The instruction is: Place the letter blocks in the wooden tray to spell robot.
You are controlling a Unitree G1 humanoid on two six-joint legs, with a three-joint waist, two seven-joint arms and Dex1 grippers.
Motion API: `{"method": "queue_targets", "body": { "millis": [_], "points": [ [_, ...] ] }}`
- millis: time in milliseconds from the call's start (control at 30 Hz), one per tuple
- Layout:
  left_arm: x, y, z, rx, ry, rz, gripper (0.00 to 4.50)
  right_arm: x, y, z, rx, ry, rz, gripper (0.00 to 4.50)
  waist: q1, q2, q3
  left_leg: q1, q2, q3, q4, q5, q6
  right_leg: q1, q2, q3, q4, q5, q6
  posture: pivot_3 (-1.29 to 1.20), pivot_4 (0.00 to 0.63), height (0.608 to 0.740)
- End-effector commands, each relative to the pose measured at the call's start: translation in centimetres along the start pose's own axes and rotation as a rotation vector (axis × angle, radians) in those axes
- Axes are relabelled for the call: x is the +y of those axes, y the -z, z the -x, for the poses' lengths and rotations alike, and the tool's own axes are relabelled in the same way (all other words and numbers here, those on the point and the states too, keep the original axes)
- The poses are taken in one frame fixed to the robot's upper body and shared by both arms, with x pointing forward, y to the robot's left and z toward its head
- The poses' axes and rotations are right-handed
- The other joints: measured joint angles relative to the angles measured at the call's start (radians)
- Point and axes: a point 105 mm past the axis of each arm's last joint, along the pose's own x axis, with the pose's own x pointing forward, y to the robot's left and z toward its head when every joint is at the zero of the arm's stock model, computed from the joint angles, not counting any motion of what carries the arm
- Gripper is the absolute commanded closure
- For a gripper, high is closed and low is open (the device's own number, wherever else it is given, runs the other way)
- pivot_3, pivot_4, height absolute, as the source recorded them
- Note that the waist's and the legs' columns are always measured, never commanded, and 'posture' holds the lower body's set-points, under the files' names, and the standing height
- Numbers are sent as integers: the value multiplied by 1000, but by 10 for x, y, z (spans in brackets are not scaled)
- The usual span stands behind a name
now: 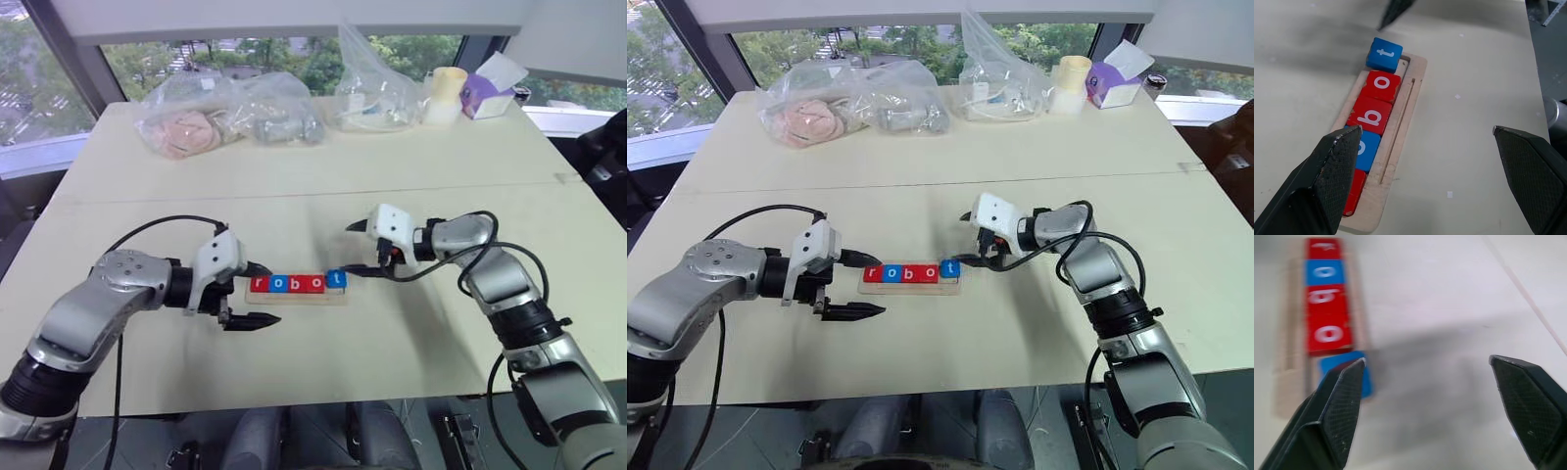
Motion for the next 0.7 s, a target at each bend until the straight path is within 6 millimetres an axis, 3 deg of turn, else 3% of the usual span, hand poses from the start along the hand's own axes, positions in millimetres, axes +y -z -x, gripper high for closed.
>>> {"method": "queue_targets", "body": {
  "millis": [33,233,700],
  "points": [
    [1,-9,1,-16,5,-37,0,-15,0,-3,4,94,47,333,0,0,0,0,0,0,0,0,0,0,0,0,0,0,0,0,150,734],
    [0,-10,-1,-19,8,-37,0,-8,13,-15,21,71,57,333,-1,0,0,0,0,1,0,0,0,0,0,0,0,0,0,0,150,734],
    [1,-7,-3,-22,1,-28,0,15,1,-9,-41,1,42,333,0,0,0,0,0,0,0,0,0,0,0,0,1,0,0,0,150,734]
  ]
}}
